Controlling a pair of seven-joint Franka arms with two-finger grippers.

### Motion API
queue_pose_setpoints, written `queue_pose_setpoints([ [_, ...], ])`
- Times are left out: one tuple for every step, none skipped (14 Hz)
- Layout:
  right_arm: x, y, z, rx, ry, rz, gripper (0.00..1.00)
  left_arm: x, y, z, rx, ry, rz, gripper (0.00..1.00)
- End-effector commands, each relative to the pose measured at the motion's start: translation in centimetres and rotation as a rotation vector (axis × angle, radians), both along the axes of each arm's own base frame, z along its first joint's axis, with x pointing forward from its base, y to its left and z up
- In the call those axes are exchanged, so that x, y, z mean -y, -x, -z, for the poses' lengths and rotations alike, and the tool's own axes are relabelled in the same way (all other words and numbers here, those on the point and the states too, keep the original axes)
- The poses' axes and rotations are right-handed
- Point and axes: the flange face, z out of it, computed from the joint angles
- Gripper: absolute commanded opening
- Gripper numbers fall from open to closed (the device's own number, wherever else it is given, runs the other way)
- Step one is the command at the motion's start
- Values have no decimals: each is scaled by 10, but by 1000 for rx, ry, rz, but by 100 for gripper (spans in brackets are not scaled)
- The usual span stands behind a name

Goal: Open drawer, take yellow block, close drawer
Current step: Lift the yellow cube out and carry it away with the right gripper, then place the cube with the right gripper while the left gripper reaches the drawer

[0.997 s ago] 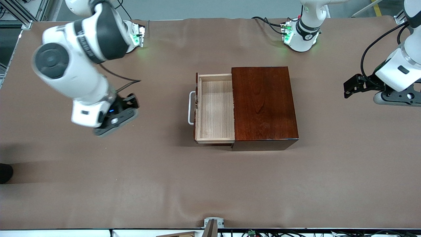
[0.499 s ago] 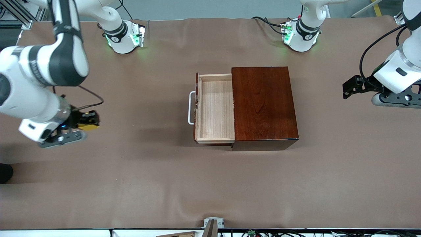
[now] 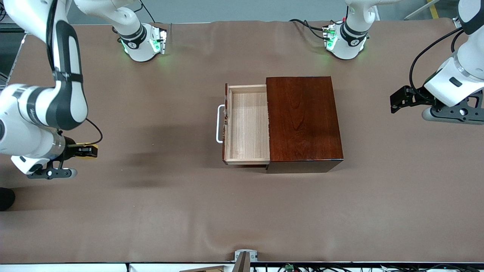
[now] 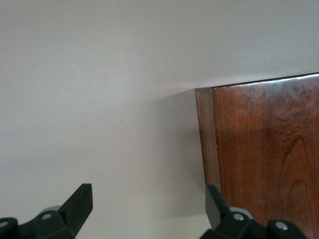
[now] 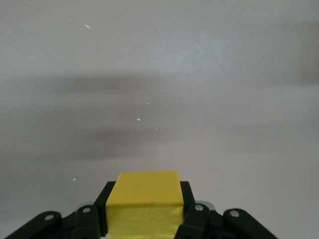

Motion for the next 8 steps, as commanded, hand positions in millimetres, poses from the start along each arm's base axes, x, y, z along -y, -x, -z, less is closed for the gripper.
queue_pose_setpoints([
  [10,-4,27,-1,-28,62,0,13,-4,-1,2,18,21,100],
  [9,-6,44,-15,-28,71,0,25,-3,0,0,20,44,100],
  [12,-7,63,-28,-47,94,0,42,-1,-2,3,25,80,100],
  [22,-6,79,-41,-69,129,0,67,1,-7,14,30,129,100],
  [25,-6,94,-53,-76,145,0,99,6,-9,22,36,188,100],
  [25,-6,103,-55,-87,150,0,134,15,-13,29,43,249,100],
  [28,-6,110,-53,-101,150,0,171,28,-14,32,49,314,100],
  [31,-7,119,-45,-113,131,0,209,42,-16,38,56,384,100],
])
